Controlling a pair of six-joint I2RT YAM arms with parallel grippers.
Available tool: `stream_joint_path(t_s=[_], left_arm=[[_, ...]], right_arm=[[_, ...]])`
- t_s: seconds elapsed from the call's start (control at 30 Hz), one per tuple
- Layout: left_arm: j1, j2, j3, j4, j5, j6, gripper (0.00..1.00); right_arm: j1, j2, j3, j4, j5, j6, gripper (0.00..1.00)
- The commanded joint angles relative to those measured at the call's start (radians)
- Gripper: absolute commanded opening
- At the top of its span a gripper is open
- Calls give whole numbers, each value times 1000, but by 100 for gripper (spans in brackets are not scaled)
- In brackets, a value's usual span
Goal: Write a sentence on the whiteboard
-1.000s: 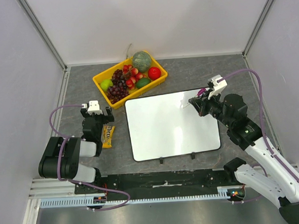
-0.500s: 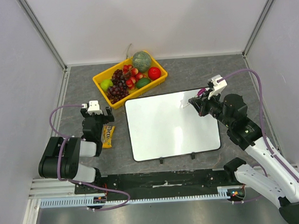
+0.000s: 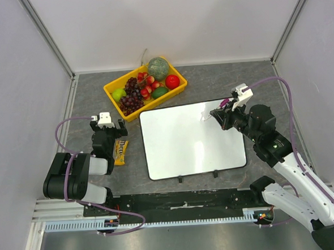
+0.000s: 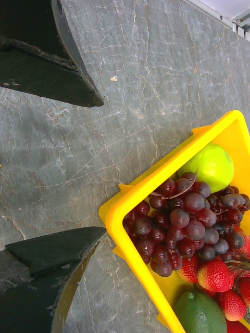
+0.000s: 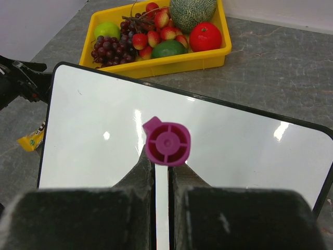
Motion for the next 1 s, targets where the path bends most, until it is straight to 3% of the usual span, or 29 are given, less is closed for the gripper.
stream_joint_path(t_s=[0.0, 0.97], left_arm=[[5, -8, 11, 27, 8, 35, 100], [3, -10, 11, 27, 7, 35, 100]], right_arm=[[-3, 5, 9, 53, -13, 5, 0], [-5, 15, 13, 58, -19, 10, 0]])
